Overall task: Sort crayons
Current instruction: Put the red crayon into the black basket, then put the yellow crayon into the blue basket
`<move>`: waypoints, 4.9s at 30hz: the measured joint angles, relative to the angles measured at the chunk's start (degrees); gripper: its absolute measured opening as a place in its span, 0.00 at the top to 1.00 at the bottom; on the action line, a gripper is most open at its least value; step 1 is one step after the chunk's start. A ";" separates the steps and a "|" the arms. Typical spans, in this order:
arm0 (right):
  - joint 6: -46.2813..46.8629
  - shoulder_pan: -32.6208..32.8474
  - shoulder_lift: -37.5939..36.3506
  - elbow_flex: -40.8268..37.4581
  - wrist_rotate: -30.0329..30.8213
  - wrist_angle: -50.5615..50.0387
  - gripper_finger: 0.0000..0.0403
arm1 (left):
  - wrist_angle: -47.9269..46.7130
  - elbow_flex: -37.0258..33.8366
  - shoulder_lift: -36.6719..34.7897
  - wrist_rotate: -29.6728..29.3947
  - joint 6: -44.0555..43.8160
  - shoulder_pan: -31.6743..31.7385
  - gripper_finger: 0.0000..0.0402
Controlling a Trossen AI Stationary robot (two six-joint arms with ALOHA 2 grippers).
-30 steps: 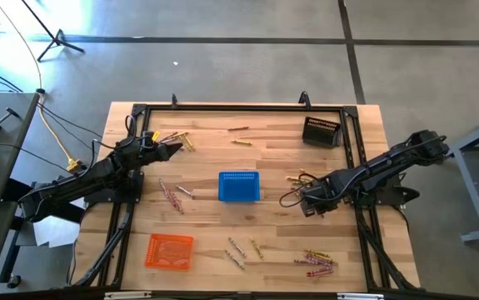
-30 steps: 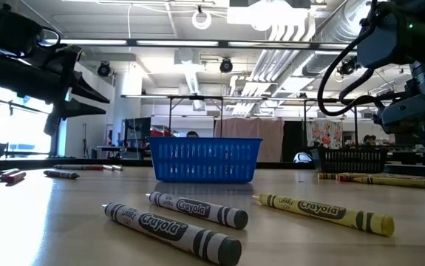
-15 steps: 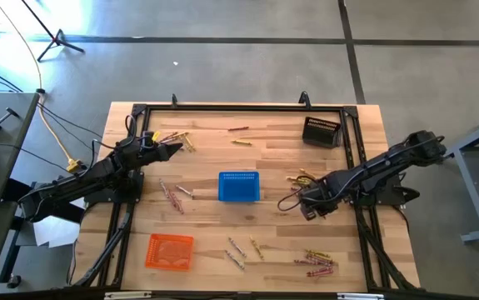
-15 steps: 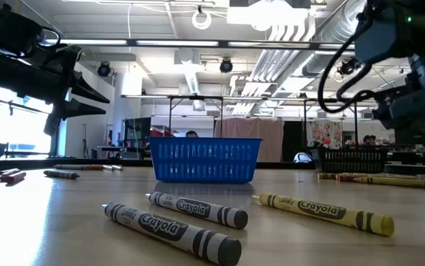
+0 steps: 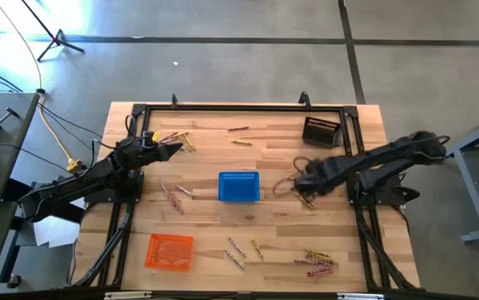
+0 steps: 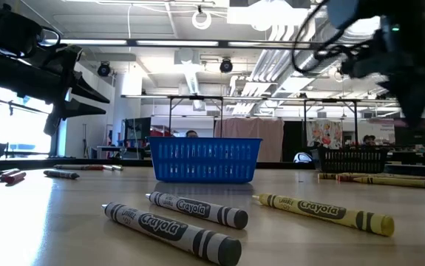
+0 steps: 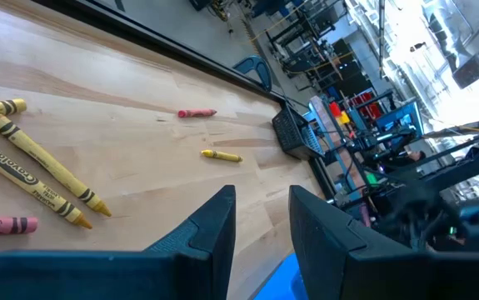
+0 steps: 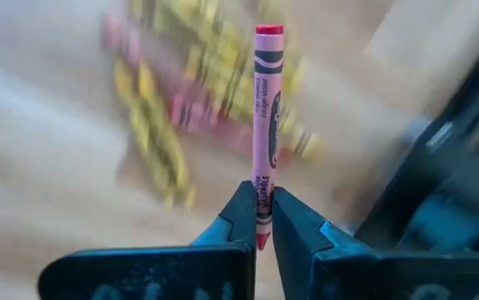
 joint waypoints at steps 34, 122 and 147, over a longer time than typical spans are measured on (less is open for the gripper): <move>-52.79 -55.93 -0.11 -4.51 8.27 21.69 0.77 | 0.01 -0.02 0.00 0.00 0.01 0.00 0.75; -43.49 -13.06 6.38 3.61 -7.98 62.63 0.98 | 0.01 -0.01 0.02 0.00 0.01 -0.02 0.75; -46.91 -11.58 22.88 12.16 -15.70 68.44 0.76 | 0.01 0.00 0.02 0.00 0.01 0.00 0.75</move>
